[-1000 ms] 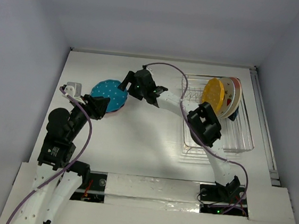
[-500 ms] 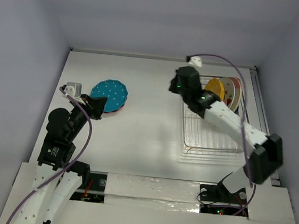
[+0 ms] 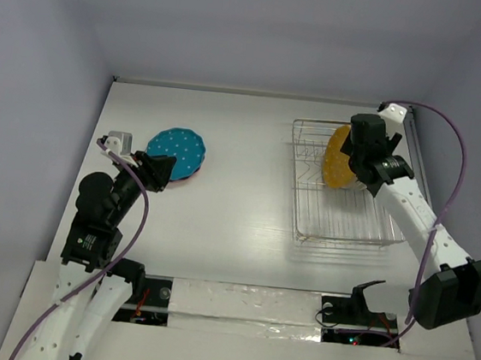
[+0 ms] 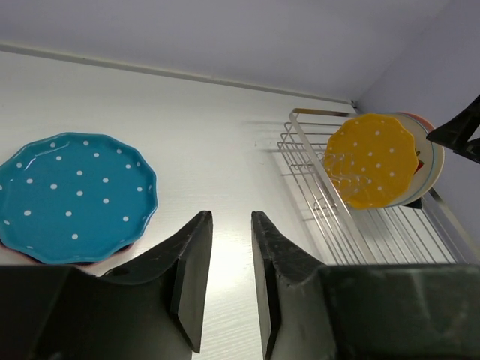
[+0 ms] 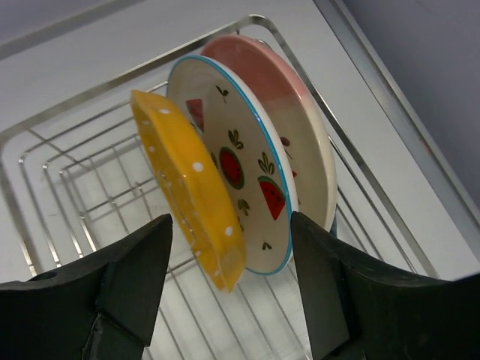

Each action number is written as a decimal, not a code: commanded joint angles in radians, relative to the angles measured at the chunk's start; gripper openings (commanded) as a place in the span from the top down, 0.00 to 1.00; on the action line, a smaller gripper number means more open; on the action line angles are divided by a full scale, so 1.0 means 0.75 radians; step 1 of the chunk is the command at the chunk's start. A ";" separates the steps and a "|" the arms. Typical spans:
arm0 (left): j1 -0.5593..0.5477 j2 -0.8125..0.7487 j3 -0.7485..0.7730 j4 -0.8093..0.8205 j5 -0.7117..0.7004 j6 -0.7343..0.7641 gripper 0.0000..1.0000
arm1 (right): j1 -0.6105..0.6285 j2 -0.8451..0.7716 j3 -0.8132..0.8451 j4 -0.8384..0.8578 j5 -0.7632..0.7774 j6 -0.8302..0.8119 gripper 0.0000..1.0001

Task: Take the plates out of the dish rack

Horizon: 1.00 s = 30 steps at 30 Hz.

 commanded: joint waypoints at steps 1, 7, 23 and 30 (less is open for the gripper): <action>-0.002 0.013 0.054 0.052 0.020 0.000 0.75 | -0.040 0.063 0.016 0.030 -0.049 -0.067 0.31; -0.002 0.019 0.054 0.054 0.024 0.002 0.73 | -0.069 0.204 0.092 0.022 -0.084 -0.087 0.41; -0.002 0.007 0.056 0.052 0.016 0.004 0.72 | -0.081 0.370 0.249 -0.009 0.028 -0.187 0.73; -0.002 0.003 0.056 0.050 0.016 0.004 0.72 | -0.081 0.300 0.325 -0.021 0.032 -0.288 1.00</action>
